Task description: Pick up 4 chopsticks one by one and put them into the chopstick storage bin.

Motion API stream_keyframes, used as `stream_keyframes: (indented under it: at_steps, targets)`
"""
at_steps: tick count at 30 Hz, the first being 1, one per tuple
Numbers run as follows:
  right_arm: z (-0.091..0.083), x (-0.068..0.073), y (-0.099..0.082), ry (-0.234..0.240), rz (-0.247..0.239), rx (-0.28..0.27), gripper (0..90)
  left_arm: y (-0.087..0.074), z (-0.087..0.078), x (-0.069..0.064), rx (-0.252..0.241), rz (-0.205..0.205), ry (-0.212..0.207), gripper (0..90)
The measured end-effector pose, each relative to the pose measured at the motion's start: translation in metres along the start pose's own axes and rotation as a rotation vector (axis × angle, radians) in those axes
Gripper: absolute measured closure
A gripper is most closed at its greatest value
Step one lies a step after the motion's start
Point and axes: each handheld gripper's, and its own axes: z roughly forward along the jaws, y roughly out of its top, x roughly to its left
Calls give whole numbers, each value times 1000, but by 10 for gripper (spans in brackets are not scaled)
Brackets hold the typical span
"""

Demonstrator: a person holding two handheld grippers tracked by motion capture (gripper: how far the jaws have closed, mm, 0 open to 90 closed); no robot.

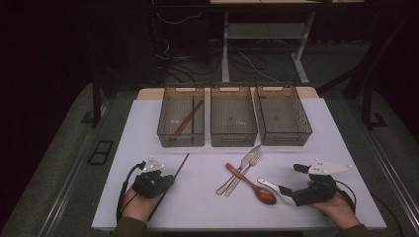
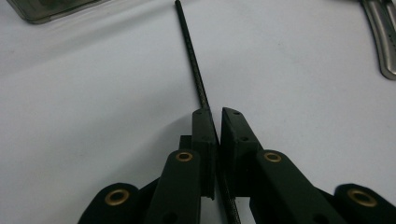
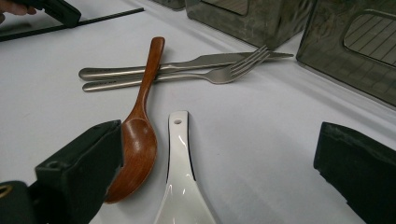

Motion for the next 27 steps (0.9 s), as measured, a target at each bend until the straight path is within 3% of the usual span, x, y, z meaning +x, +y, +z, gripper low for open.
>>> stream_keyframes:
  at_steps: [7,13,16,20,27]
  targets:
    - [0,0,0,0,0,-2,14,4,3,-5,14,55,-3,852]
    - [-1,0,0,3,2,-3,13,-1,2,-2,-18,32,-32,834]
    - [-1,0,0,3,1,-4,14,-4,-2,-1,-16,34,-24,790]
    - [-1,-1,0,1,2,-4,14,-9,-6,2,-24,18,-33,797]
    - [-1,0,0,2,2,-2,13,-8,-6,-1,-8,59,-7,851]
